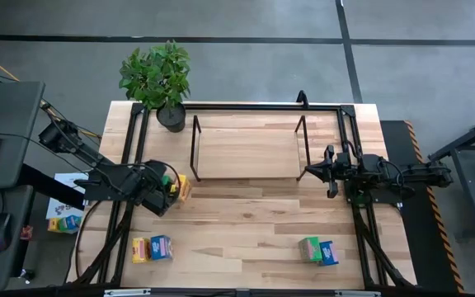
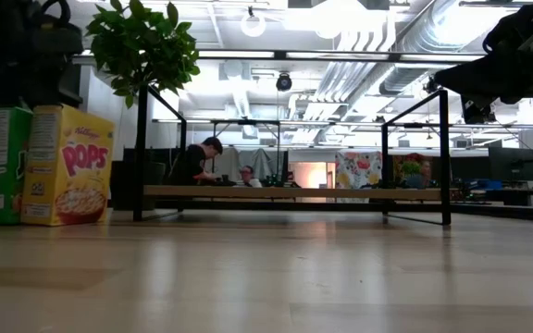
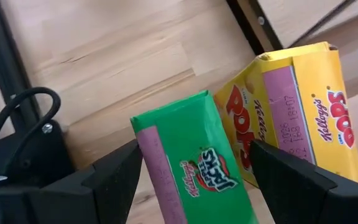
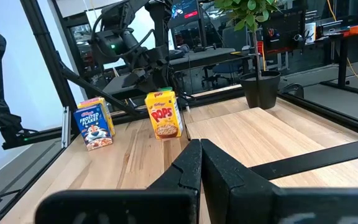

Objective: Stack cereal on shelf
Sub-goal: Put the top green cereal box on the shelf

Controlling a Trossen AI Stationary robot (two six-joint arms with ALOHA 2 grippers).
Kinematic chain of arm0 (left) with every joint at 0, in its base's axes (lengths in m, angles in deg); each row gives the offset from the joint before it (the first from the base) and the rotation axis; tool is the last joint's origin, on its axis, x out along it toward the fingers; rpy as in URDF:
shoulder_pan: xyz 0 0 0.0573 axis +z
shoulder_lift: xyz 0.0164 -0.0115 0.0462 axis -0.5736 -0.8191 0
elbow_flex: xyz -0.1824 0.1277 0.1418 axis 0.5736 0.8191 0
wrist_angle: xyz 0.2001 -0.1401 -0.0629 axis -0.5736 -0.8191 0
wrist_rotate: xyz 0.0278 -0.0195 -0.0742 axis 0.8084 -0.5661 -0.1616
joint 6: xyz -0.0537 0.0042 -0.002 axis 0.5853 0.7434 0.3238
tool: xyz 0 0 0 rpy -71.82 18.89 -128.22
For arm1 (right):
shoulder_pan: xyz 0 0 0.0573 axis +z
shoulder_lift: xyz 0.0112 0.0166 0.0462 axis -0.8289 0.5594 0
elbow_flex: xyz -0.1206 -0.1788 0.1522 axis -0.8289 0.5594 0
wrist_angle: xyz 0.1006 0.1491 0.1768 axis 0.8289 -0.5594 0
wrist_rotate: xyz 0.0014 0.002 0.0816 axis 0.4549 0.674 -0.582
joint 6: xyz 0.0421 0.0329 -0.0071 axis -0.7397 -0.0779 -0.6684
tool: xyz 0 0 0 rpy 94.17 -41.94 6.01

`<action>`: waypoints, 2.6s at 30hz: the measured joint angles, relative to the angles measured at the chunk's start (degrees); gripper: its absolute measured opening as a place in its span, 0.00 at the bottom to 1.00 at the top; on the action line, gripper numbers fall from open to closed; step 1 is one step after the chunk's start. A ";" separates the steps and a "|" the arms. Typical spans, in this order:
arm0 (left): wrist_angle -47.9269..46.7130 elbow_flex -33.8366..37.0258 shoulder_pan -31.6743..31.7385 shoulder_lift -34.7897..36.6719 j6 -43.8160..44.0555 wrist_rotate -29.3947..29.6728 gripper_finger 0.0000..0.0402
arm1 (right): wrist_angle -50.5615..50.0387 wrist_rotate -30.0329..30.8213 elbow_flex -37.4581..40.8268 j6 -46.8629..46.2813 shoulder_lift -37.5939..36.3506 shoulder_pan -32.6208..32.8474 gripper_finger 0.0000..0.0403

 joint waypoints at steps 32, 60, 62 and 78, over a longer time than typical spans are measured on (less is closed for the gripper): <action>0.32 0.00 -2.01 0.00 -0.92 0.71 0.37 | 0.02 0.02 0.01 0.00 -0.02 0.00 0.00; -6.65 -6.06 -2.04 12.64 -4.44 9.04 0.28 | 0.01 0.01 0.00 -0.02 -0.02 0.00 0.00; -8.29 -9.51 -2.04 13.94 -6.09 11.93 0.28 | 0.01 0.02 0.01 -0.02 -0.01 0.00 0.00; 11.90 -29.87 1.03 12.39 -45.81 32.90 0.28 | 0.02 0.01 0.01 -0.02 -0.02 -0.01 0.00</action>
